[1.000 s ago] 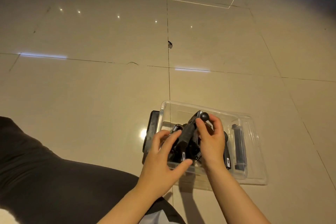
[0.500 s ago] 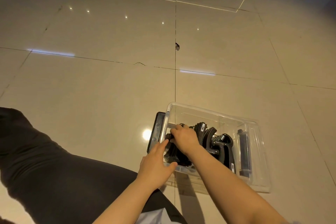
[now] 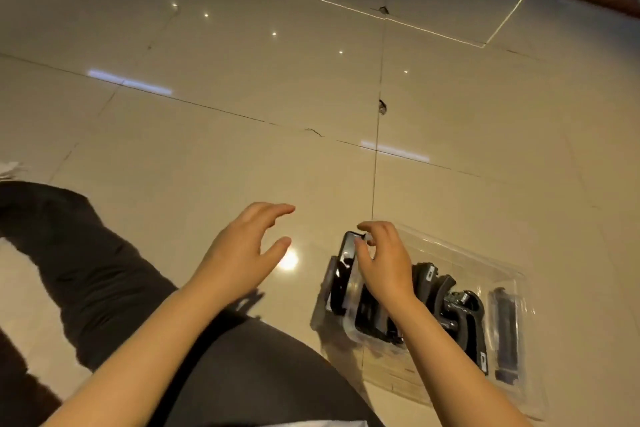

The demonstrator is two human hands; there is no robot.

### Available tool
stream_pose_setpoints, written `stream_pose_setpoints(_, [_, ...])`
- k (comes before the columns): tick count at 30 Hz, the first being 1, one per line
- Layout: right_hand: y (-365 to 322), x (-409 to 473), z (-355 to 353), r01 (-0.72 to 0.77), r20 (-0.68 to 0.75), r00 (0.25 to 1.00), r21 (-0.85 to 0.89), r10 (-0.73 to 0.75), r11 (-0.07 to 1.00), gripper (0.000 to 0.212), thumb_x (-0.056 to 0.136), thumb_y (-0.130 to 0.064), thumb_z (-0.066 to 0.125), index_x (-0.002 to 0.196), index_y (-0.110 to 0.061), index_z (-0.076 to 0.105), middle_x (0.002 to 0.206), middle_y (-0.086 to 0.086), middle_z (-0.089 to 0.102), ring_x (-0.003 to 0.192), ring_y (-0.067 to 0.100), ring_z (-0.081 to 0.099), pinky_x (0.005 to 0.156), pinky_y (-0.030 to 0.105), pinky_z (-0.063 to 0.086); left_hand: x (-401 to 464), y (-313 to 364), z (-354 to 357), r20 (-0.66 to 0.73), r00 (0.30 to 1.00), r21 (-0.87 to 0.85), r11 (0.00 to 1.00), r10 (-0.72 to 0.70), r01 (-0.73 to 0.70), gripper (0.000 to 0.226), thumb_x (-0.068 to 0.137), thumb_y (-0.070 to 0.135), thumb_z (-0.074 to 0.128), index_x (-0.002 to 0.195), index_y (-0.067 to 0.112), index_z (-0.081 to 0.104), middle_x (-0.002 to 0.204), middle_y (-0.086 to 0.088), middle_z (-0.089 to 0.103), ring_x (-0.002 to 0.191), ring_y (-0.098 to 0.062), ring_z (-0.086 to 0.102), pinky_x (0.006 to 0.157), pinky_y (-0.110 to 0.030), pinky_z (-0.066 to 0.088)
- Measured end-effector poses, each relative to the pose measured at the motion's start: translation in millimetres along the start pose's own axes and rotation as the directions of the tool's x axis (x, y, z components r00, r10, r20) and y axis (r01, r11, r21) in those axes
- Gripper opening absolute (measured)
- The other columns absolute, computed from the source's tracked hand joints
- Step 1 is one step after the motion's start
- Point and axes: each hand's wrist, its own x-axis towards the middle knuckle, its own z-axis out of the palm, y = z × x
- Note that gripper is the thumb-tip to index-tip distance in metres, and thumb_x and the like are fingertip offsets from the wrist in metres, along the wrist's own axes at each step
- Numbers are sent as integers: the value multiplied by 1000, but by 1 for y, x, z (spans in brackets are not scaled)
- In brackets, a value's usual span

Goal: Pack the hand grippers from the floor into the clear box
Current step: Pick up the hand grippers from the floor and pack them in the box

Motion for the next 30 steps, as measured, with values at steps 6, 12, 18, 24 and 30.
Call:
stream_pose_setpoints(6, [-168,81,65,320,226,922,8,-314,947,28,90,-26,59,118,-21,59,123,-4,50,99,13,56,78,21,40,7,-89,-151,-153,987,293,951,-52,96,41,93,34,50,134,33,44,121,10,55,111,-10,51,89,-32,46])
stream_pose_setpoints(12, [-340,123,130,514,260,805,142,-533,846,27,90,-30,58,116,-26,59,119,-10,48,93,5,53,74,20,39,-14,-156,-276,-304,947,367,906,-100,213,31,92,35,50,123,30,56,110,10,61,99,-11,57,83,-38,49])
stream_pose_setpoints(18, [-444,136,169,602,258,734,181,-628,778,36,90,-31,58,125,-25,53,120,-7,54,95,3,50,78,20,38,-29,-200,-368,-452,884,319,903,-122,288,24,89,33,52,110,28,64,92,15,59,89,-12,58,78,-41,51])
stream_pose_setpoints(24, [-544,156,202,687,341,635,159,-693,709,41,90,-31,59,130,-21,51,128,0,53,107,11,51,84,21,38,-51,-236,-457,-589,789,269,878,-174,395,25,90,32,53,111,27,64,98,8,62,91,-13,58,79,-37,51])
stream_pose_setpoints(30, [-650,185,255,744,333,569,180,-751,644,41,91,-33,58,129,-21,51,131,1,49,119,17,48,96,29,40,-68,-292,-550,-697,682,207,849,-220,486,29,89,34,54,118,29,59,95,13,59,89,-10,57,78,-33,49])
